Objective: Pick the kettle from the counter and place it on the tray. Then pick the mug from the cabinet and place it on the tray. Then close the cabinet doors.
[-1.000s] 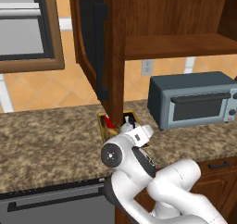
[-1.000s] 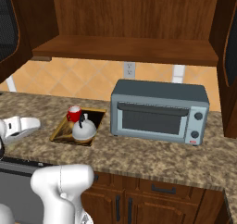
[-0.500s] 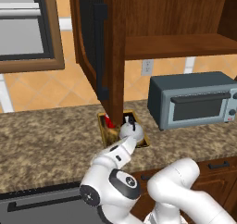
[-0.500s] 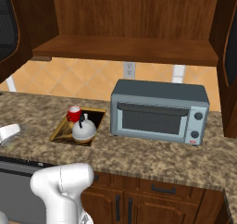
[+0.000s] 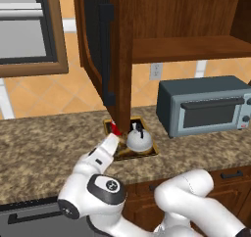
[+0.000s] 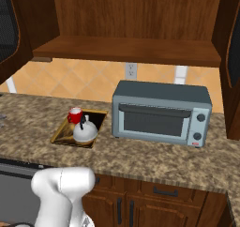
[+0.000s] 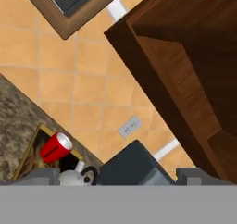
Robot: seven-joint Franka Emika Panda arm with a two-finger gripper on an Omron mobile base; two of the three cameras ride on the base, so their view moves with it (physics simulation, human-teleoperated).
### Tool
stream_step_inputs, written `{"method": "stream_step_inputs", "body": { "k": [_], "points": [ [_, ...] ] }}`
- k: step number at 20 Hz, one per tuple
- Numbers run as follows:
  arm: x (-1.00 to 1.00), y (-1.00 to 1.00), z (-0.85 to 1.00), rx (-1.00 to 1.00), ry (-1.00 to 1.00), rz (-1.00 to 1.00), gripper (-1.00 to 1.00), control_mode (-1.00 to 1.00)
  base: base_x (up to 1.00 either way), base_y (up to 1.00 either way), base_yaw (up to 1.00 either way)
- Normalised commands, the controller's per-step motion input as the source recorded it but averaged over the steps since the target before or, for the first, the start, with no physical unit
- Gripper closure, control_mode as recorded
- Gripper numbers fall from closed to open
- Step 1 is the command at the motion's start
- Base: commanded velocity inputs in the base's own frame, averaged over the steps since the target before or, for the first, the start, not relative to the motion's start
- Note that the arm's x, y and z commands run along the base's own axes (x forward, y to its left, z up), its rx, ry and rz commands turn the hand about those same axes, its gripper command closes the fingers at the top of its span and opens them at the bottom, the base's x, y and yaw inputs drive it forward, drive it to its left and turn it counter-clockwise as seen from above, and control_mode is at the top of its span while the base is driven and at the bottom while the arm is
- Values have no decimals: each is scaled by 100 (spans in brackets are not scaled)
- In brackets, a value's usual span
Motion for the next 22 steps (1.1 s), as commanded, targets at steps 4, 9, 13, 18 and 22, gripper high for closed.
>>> {"method": "stream_step_inputs", "body": {
  "k": [4, 9, 13, 18, 22],
  "points": [
    [0, 76, 23, -16, 0, 0, -100, -100, 0, 0, 0],
    [0, 74, 18, -15, 0, 0, -100, -100, 0, 0, 0],
    [0, 42, 46, -11, 0, 0, -100, -100, 0, 0, 0],
    [0, 5, 67, -10, 0, -4, -100, -100, 0, 0, 0],
    [0, -7, 57, -9, 0, -10, -100, -100, 0, 0, 0]
  ]
}}
